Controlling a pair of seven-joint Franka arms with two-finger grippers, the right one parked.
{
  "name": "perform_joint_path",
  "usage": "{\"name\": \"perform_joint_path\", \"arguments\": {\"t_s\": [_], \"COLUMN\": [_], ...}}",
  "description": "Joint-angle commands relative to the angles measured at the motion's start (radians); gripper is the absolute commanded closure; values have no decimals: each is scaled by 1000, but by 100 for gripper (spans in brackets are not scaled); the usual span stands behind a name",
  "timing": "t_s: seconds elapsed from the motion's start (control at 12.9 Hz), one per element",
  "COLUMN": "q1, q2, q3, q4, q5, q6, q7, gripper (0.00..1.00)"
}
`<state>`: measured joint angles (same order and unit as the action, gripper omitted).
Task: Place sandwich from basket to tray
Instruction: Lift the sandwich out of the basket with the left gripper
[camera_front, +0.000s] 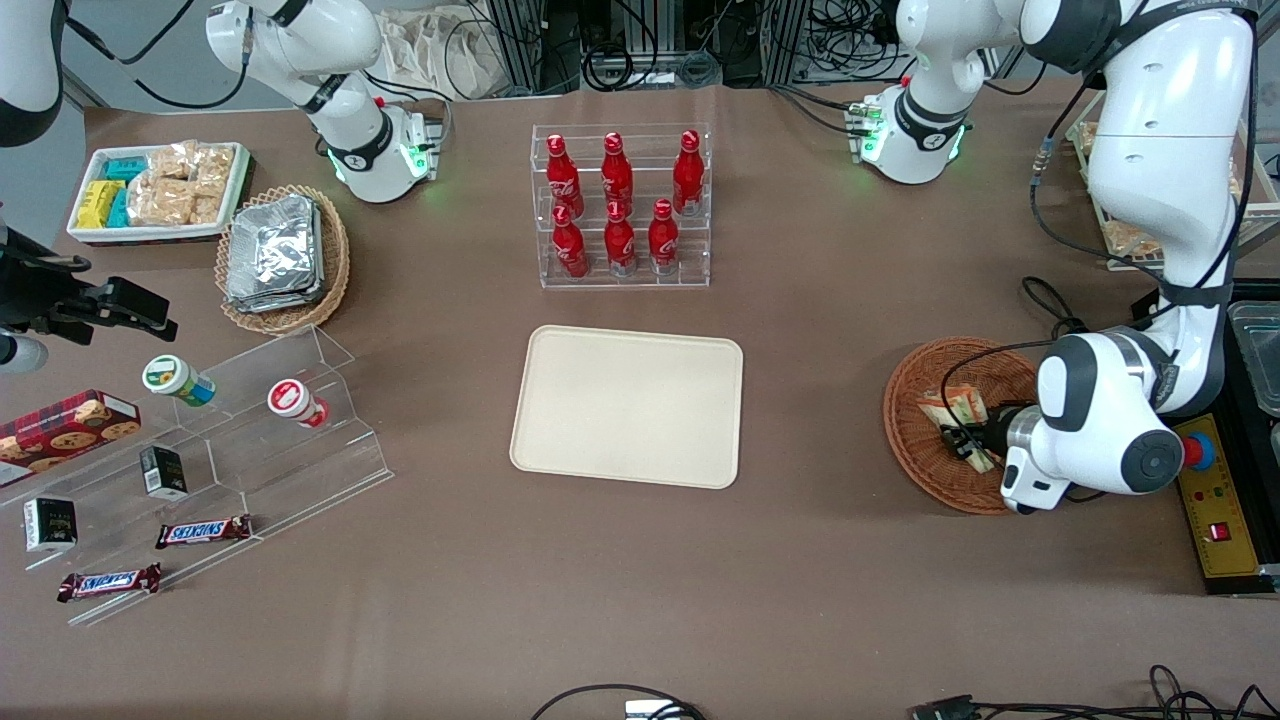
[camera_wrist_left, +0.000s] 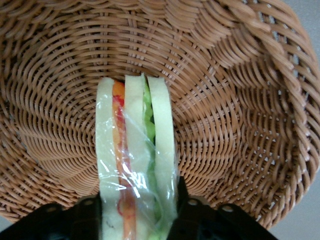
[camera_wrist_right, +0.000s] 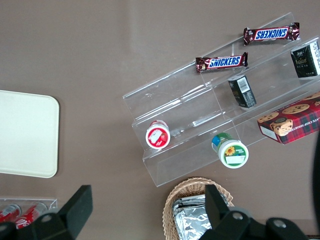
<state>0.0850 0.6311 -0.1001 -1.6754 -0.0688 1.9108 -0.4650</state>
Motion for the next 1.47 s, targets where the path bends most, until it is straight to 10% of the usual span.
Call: {"name": "perform_joint_path", "arguments": {"t_s": [0.0,0.78,1.4], "q1": [5,-155,-445], "q2": [-36,-356,-286], "q3": [-6,-15,-23], "q4": [-18,-18,2], "q5": [-17,13,44], "q6": [-4,-167,-47], "q7": [-6,8,6], "gripper": [63,67,65]}}
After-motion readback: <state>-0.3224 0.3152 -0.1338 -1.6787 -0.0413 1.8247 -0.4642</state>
